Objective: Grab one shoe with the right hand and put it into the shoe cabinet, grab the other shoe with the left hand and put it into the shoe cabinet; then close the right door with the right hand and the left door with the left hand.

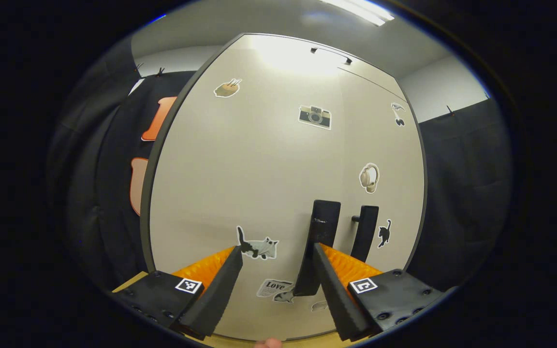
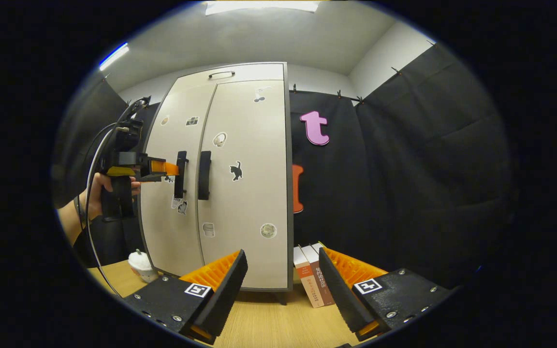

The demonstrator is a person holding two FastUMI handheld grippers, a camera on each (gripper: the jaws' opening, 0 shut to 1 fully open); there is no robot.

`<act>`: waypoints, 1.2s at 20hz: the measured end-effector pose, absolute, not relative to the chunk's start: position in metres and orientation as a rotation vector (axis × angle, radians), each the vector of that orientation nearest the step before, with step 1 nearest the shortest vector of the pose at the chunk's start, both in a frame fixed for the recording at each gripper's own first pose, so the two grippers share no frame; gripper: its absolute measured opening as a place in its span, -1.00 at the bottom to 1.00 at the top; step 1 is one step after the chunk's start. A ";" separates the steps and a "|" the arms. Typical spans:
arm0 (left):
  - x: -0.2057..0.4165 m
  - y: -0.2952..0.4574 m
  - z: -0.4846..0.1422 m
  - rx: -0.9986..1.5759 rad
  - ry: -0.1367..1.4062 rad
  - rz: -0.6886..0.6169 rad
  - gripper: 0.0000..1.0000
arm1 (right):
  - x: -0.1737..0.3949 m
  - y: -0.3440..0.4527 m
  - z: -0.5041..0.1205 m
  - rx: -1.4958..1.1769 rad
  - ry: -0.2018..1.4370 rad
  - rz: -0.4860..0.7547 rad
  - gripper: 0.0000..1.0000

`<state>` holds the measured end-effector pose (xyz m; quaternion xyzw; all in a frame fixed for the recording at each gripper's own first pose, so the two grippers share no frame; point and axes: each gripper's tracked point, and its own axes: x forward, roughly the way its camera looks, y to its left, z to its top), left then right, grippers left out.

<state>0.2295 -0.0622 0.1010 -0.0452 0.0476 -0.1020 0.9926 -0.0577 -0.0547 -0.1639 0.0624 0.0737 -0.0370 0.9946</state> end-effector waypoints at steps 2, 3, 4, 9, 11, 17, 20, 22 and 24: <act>0.219 -0.057 0.104 -0.101 0.082 -0.192 0.91 | -0.057 -0.053 -0.161 0.129 0.138 -0.068 0.84; 0.210 -0.055 0.108 -0.100 0.066 -0.192 0.99 | -0.057 -0.053 -0.160 0.129 0.136 -0.065 0.84; 0.199 -0.051 0.112 -0.092 0.051 -0.188 0.91 | -0.056 -0.052 -0.161 0.130 0.138 -0.064 0.83; 0.140 -0.044 0.115 -0.060 0.021 -0.218 0.97 | -0.055 -0.043 -0.159 0.150 0.132 -0.037 0.84; 0.117 -0.035 0.111 -0.044 0.009 -0.204 0.91 | -0.055 -0.039 -0.160 0.150 0.134 -0.030 0.83; 0.063 -0.016 0.086 -0.053 0.035 -0.147 0.91 | -0.056 -0.019 -0.157 0.162 0.124 0.009 0.83; 0.044 -0.002 0.069 -0.098 0.039 -0.116 0.92 | -0.057 -0.010 -0.161 0.161 0.130 0.025 0.83; 0.035 0.016 0.058 -0.100 0.042 -0.056 0.91 | -0.058 -0.006 -0.164 0.158 0.141 0.030 0.84; 0.025 0.039 0.047 -0.066 0.034 0.027 0.92 | -0.058 -0.002 -0.168 0.170 0.149 0.037 0.84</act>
